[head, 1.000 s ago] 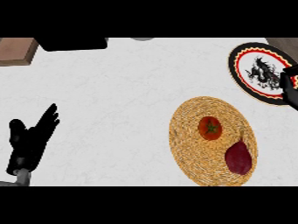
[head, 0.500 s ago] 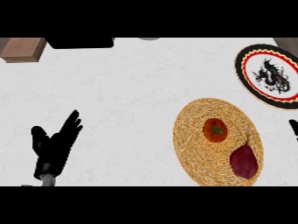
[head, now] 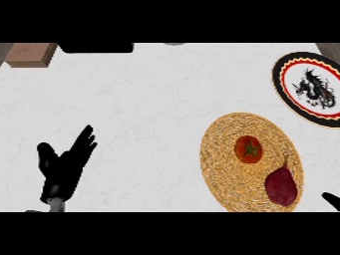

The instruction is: Pick the tomato from the placemat and place it in the plate

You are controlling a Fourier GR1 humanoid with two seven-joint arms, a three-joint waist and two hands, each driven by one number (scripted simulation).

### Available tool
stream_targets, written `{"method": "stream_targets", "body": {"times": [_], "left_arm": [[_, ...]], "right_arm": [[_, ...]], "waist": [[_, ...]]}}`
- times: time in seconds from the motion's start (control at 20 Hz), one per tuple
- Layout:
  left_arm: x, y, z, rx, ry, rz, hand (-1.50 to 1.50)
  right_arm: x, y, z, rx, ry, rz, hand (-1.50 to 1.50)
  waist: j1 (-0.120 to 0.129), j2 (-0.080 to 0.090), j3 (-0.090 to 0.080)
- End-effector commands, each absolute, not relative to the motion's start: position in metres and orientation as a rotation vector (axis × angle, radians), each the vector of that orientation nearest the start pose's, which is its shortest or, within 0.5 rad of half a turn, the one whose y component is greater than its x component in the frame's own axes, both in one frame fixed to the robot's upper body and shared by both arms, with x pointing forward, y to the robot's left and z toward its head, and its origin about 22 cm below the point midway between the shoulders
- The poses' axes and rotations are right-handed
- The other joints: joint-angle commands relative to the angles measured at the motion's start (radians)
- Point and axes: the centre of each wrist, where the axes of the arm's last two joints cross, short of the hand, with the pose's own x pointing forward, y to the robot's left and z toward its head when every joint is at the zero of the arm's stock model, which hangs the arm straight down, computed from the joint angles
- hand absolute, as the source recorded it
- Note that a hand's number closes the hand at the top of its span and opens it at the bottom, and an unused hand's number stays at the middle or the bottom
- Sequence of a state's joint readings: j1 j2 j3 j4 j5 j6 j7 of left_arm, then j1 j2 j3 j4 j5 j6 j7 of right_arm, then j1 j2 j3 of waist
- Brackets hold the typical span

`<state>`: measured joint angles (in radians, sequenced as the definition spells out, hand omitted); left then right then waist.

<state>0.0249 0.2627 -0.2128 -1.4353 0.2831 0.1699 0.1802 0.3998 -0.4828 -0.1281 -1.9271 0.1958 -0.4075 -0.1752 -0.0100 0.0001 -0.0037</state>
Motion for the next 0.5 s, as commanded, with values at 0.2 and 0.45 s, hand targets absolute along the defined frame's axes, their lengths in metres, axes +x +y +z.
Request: {"method": "stream_targets", "body": {"times": [0.2, 0.45], "left_arm": [[0.237, 0.242, -0.03, -0.007, -1.187, -0.026, 0.0], [0.236, 0.23, -0.029, -0.009, -1.183, -0.024, 0.0]], "right_arm": [[0.151, -0.304, 0.092, -1.025, -1.459, 0.481, -1.5], [0.168, -0.25, 0.102, -1.025, -1.398, 0.507, -1.5]], "waist": [[0.025, 0.004, 0.001], [0.027, 0.003, 0.002]]}}
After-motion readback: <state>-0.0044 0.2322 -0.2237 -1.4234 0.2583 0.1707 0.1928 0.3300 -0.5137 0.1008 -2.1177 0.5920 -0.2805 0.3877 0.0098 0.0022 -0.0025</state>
